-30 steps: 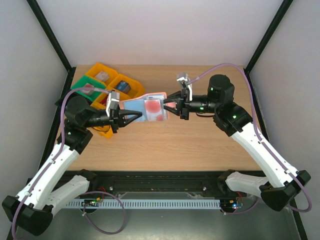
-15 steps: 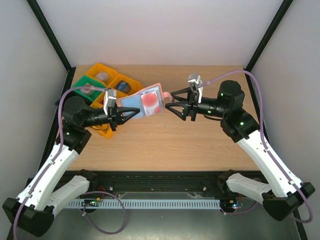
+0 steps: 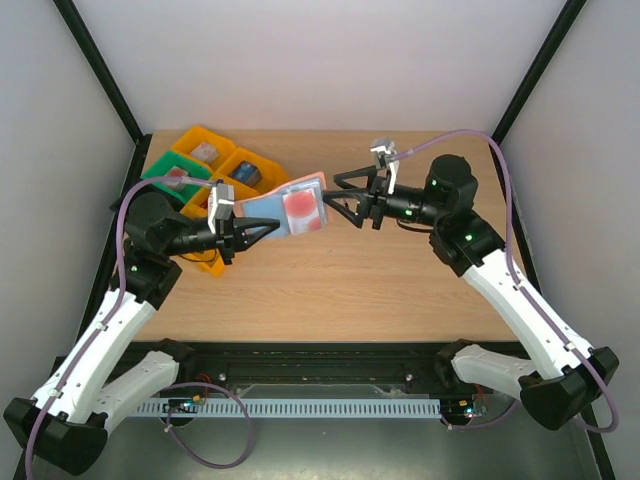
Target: Take the credit cards out of the card holder
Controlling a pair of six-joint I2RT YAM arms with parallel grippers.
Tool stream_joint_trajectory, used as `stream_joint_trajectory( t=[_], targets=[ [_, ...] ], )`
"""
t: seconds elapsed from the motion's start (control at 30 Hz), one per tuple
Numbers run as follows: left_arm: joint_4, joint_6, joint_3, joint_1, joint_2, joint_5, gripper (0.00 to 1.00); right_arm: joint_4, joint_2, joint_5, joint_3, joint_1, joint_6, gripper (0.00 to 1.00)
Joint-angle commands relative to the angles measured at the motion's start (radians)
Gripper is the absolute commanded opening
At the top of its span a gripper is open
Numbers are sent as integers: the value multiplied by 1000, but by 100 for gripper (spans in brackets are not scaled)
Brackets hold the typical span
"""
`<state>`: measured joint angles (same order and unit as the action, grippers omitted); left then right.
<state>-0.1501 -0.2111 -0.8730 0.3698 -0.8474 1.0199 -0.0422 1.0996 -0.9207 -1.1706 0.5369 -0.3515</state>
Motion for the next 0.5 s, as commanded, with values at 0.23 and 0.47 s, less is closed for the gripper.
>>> stream_joint_trajectory(
  t=[0.23, 0.47],
  targets=[
    [-4, 39, -36, -4, 10, -71, 2, 53, -122, -50, -12, 1, -44, 49],
    [-16, 39, -44, -5, 9, -72, 2, 218, -67, -97, 81, 60, -208, 48]
  ],
)
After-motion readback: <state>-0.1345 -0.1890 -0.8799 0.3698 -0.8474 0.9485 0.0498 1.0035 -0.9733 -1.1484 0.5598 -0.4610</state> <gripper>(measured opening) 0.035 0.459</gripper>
